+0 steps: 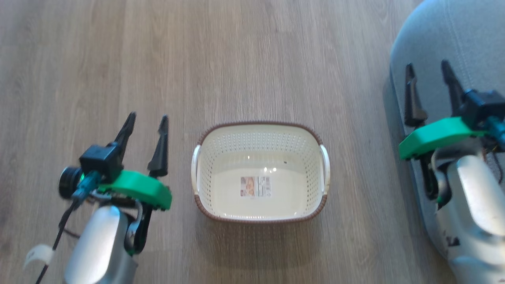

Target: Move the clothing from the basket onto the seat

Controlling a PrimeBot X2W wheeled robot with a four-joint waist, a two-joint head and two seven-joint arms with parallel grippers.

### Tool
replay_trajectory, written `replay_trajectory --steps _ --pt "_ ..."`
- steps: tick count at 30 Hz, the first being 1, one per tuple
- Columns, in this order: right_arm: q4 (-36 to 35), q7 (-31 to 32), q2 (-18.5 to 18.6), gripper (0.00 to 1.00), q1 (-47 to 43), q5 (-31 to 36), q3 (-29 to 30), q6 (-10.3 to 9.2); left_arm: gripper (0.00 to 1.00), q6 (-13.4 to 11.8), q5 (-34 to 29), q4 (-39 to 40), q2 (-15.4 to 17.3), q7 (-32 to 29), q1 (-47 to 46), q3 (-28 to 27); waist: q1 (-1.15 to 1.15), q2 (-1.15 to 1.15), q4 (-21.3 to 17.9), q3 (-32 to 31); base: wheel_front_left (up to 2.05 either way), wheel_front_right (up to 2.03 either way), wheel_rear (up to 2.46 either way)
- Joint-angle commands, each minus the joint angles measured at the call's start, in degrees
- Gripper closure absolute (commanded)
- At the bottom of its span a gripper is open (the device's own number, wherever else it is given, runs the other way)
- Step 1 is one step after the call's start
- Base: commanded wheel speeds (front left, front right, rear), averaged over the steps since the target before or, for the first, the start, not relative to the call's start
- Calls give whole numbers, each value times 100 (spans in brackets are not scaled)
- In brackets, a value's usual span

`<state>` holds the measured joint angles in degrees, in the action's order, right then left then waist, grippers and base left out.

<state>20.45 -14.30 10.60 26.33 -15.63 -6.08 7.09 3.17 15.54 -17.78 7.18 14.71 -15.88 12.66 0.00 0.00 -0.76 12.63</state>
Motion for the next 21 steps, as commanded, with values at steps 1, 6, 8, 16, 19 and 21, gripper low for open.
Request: replay_trajectory --steps 1,6,8,16,19,21 --pt "-171 -70 -39 0 -34 -1 -82 40 0 -24 -41 174 44 29 -96 -241 0 0 38 -145 0 0 0" --pt "-104 -70 -184 0 -355 84 -181 40 0 -21 -212 236 -65 29 250 -670 0 0 -13 -387 0 0 0" --pt "-78 -70 -232 0 -506 102 -170 40 0 -6 -275 252 -108 29 372 -806 0 0 -31 -480 0 0 0" --pt "-7 -70 -384 0 -1106 125 -106 40 0 50 -416 271 -291 29 857 -1243 0 0 -86 -866 0 0 0" --pt "-16 -70 -394 0 -1231 159 -130 40 0 31 -517 327 -330 29 994 -1365 0 0 -104 -921 0 0 0" --pt "-25 -70 -411 0 -1294 169 -130 40 0 17 -563 353 -355 29 1078 -1428 0 0 -106 -945 0 0 0"
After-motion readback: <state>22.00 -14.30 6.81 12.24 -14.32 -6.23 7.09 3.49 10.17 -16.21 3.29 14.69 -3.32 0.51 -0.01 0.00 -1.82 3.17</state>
